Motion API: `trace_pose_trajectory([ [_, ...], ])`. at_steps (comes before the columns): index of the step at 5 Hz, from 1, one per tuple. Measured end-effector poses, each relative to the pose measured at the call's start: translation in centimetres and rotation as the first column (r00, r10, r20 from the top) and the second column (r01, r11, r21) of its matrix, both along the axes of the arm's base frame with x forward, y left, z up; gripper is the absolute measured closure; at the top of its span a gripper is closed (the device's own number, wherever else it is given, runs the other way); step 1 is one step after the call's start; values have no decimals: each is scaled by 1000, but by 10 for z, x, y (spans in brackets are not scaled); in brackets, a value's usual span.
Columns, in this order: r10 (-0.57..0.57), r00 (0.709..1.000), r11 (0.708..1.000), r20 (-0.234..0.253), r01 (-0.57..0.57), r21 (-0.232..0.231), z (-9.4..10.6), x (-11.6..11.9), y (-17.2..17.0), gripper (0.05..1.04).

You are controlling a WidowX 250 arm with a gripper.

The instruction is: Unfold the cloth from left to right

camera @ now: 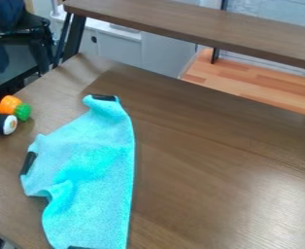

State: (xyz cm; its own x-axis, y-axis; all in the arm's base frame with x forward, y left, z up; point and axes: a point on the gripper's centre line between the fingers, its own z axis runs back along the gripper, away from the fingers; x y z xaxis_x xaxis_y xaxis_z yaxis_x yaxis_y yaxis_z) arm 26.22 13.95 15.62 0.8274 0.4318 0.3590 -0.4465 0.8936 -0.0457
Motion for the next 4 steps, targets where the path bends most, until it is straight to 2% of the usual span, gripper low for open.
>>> trace_pose_trajectory([
  [1, 0, 1000, 1000, -23, -1, -13, -9, -1, -1, 84],
  [4, -9, 998, 996, -66, 15, 89, -69, -6, 15, 84],
])
